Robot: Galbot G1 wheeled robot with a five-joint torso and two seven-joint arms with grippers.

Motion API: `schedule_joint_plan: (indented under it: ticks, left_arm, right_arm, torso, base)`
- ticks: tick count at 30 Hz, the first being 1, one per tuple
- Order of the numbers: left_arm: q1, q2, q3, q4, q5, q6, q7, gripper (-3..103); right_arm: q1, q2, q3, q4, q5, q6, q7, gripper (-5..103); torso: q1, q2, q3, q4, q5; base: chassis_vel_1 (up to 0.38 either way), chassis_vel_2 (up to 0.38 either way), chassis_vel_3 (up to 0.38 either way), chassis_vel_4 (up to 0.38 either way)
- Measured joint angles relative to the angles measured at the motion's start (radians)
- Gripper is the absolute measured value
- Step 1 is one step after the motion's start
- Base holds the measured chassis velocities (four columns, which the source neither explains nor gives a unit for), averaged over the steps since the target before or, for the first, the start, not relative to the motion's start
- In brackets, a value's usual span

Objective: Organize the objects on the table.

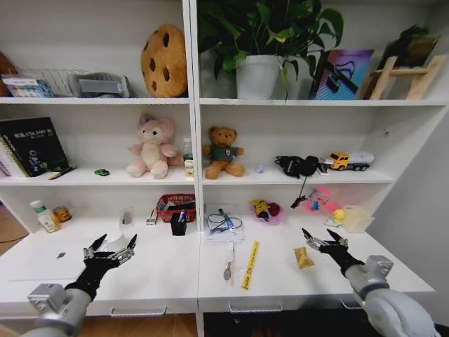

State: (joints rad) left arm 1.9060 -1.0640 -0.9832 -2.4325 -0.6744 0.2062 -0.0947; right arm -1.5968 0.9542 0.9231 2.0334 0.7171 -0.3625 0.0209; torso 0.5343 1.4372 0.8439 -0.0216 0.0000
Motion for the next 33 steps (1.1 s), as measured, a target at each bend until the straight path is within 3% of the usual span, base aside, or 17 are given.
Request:
schedule_joint_plan:
  ticks: [10, 24, 27, 32, 33]
  left_arm:
    - [0.0, 0.0, 0.0, 0.0, 0.0, 0.0, 0.0, 100]
    - [0.0, 0.0, 0.0, 0.0, 0.0, 0.0, 0.0, 100]
    - [0.0, 0.0, 0.0, 0.0, 0.0, 0.0, 0.0, 100]
    - [0.0, 0.0, 0.0, 0.0, 0.0, 0.0, 0.0, 100]
    - [0.0, 0.0, 0.0, 0.0, 0.0, 0.0, 0.0, 100]
  right_arm:
    - [0.052, -0.036, -0.06, -0.151, 0.032, -0.046, -0.022, 100]
    - [0.079, -0.042, -0.149, -0.174, 0.019, -0.056, -0.059, 103]
    - [0.093, -0.047, -0.174, -0.185, 0.042, -0.069, -0.059, 99]
    - [0.095, -0.054, -0.192, -0.192, 0.052, -0.076, -0.052, 79]
    - [0.095, -0.054, -0.192, -0.192, 0.052, -0.076, -0.052, 79]
  torso:
    - [0.0, 0.0, 0.0, 0.0, 0.0]
    - [0.0, 0.0, 0.0, 0.0001, -0.0001]
    - [0.0, 0.0, 0.0, 0.0001, 0.0]
    - [0.0, 0.0, 0.0, 0.0, -0.0001]
    - [0.0, 0.0, 0.0, 0.0, -0.0001]
  base:
    - [0.0, 0.0, 0.0, 0.0]
    - [0.0, 0.0, 0.0, 0.0]
    - [0.0, 0.0, 0.0, 0.0]
    - [0.0, 0.0, 0.0, 0.0]
    - [0.0, 0.0, 0.0, 0.0]
